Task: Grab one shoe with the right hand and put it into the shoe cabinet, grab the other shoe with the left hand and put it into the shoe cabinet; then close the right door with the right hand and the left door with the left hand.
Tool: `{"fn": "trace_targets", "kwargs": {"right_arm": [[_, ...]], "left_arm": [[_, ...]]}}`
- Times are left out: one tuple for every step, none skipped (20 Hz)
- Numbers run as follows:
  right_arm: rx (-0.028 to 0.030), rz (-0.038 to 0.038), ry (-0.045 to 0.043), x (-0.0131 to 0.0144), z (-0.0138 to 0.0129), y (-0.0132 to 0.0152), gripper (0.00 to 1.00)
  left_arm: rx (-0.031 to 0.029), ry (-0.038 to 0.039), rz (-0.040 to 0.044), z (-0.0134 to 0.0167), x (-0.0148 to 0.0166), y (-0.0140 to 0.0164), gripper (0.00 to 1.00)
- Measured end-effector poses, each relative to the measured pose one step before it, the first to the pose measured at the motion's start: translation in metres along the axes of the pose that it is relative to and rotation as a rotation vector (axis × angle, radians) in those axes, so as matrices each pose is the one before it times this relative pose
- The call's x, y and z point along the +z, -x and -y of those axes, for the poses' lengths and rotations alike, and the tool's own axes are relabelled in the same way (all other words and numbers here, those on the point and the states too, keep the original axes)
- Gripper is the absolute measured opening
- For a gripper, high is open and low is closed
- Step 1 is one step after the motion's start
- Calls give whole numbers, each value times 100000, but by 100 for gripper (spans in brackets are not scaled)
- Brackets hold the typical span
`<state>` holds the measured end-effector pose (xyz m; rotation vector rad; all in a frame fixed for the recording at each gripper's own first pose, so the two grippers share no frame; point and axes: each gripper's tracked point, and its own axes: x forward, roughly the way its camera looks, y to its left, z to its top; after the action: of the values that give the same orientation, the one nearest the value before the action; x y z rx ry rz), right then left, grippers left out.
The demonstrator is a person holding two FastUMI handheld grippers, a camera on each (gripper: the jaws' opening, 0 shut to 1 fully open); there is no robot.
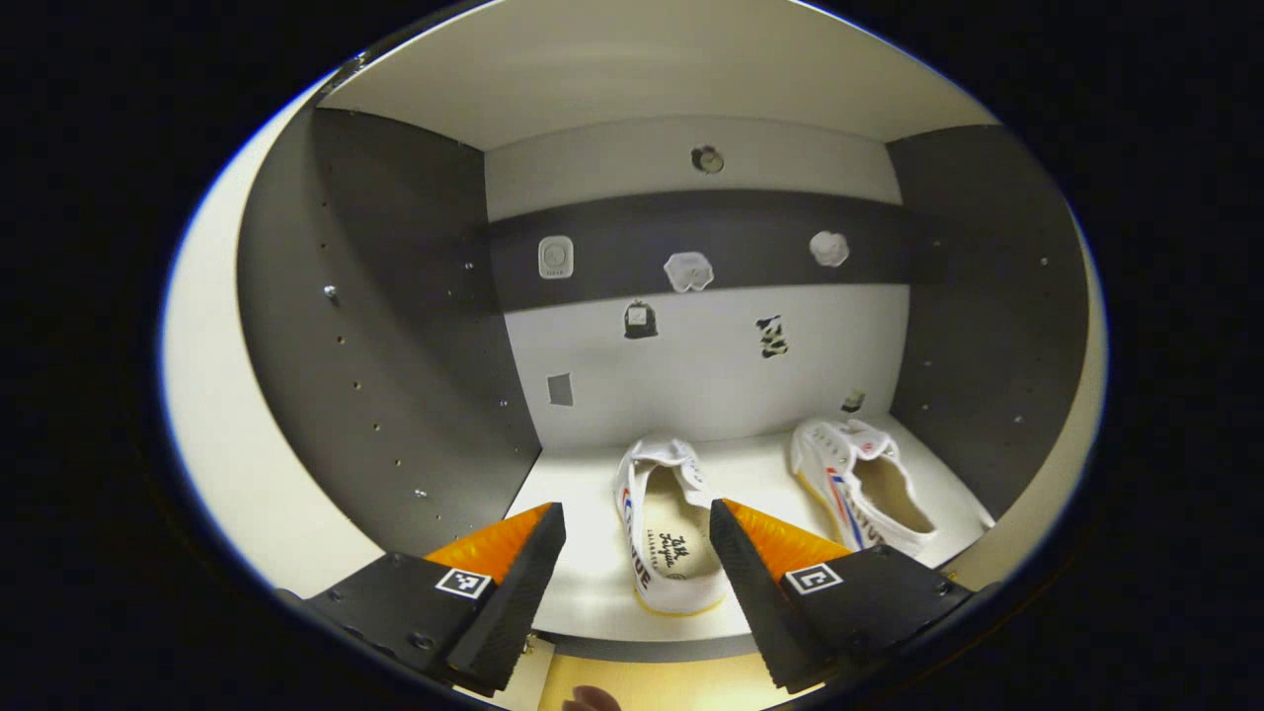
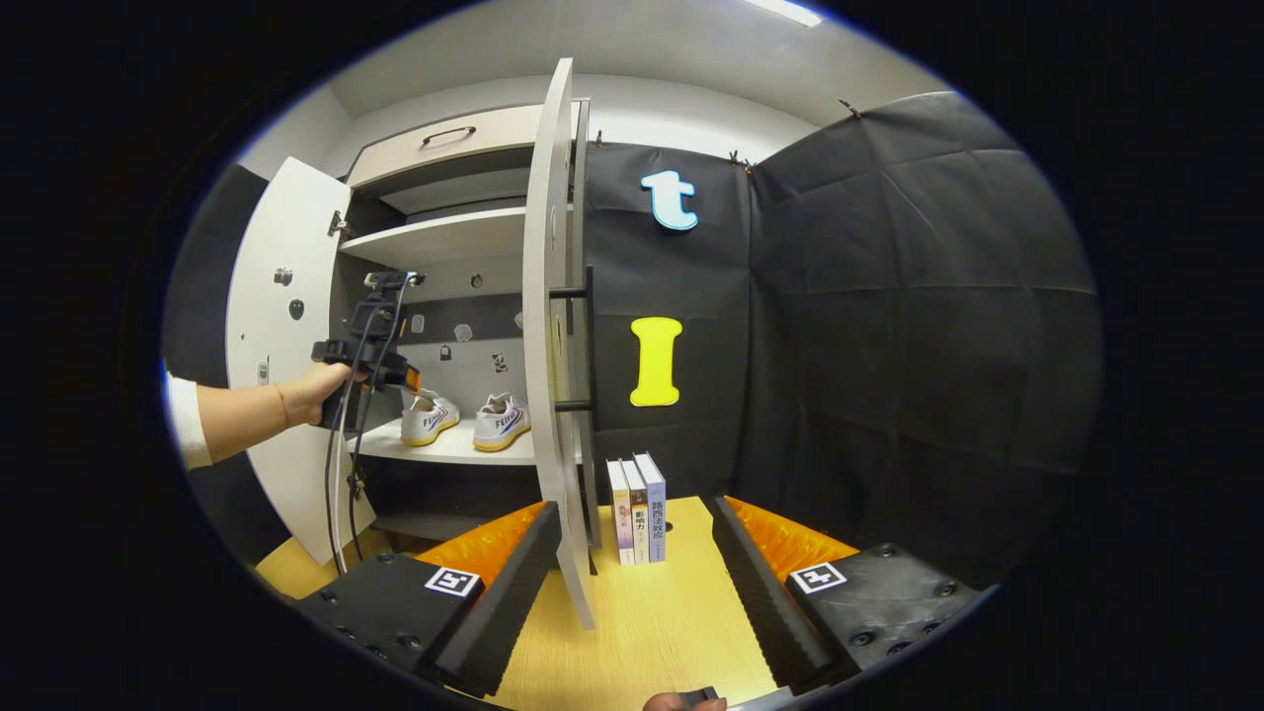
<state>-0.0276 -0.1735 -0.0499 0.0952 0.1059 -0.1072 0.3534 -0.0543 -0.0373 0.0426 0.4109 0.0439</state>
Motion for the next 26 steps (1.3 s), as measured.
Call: {"fn": "trace_targets", "kwargs": {"right_arm": [[164, 441, -90, 298, 0, -84, 98], [306, 409, -132, 363, 16, -86, 98], [322, 696, -186, 389, -41, -200, 96], [257, 529, -180, 398, -51, -133, 96], [492, 517, -258, 275, -142, -241, 98], [400, 362, -252, 273, -164, -121, 98], [525, 216, -94, 195, -143, -105, 98], [440, 297, 242, 115, -121, -134, 98], [216, 21, 363, 106, -89, -100, 98], [446, 174, 252, 184, -121, 20, 98], [229, 127, 139, 271, -101, 93, 98], [299, 65, -17, 212, -86, -66, 98], [365, 171, -146, 279, -168, -7, 98], [380, 595, 44, 426, -173, 2, 98], [374, 1070, 802, 417, -64, -136, 98], [-143, 817, 1831, 358, 171, -307, 98], [-890, 1208, 1482, 516, 419, -237, 98], [-830, 1174, 692, 632, 351, -229, 98], [-662, 768, 278, 536, 254, -266, 98], [-585, 478, 357, 367, 230, -335, 98], [-828, 95, 466, 193, 334, -411, 98], [-758, 470, -293, 482, 503, -441, 98], [-443, -149, -1078, 240, 313, -498, 98], [-398, -237, -1497, 264, 90, -498, 98], [-353, -54, -1139, 218, 217, -636, 98], [-491, 48, -173, 215, 306, -827, 98]], "left_arm": [[-644, 164, 2145, 84, 310, 1438, 92], [-1351, 324, 2633, 238, 516, 1457, 93], [-1525, 573, 2735, 424, 439, 1562, 92], [-1896, 362, 2844, 449, 510, 1646, 92], [-1072, 133, 3244, 237, 419, 1741, 93], [-822, -455, 3158, 300, 526, 1728, 92], [-508, -877, 2799, 220, 317, 1711, 92], [40, -383, 2511, 123, 321, 1729, 92], [-286, 278, 2444, 177, 238, 1699, 92], [-191, 704, 2427, 170, 334, 1794, 93], [-98, 894, 2200, 42, 235, 1778, 93], [-400, 517, 1846, 31, 200, 1708, 93], [-561, -84, 1567, 62, 126, 1800, 93], [-408, -727, 1534, -101, 57, 1560, 89], [193, -1513, 1407, -132, -197, 1416, 93], [527, -1564, 601, -284, -252, 1315, 93], [535, -694, 15, -201, -380, 1191, 92], [375, 133, -484, -222, -373, 1267, 92], [754, 753, -1048, -272, -461, 1081, 92], [1382, 1138, -1265, -508, -530, 1004, 93], [139, 2089, -412, -195, -296, 776, 93], [-761, 2498, 433, -113, -82, 733, 94], [-300, 1783, 251, -326, -102, 585, 94], [1107, 882, 87, -793, -119, 662, 94], [1332, 94, -22, -715, -80, 593, 94], [1127, 190, -3, -684, -55, 459, 94]]}}
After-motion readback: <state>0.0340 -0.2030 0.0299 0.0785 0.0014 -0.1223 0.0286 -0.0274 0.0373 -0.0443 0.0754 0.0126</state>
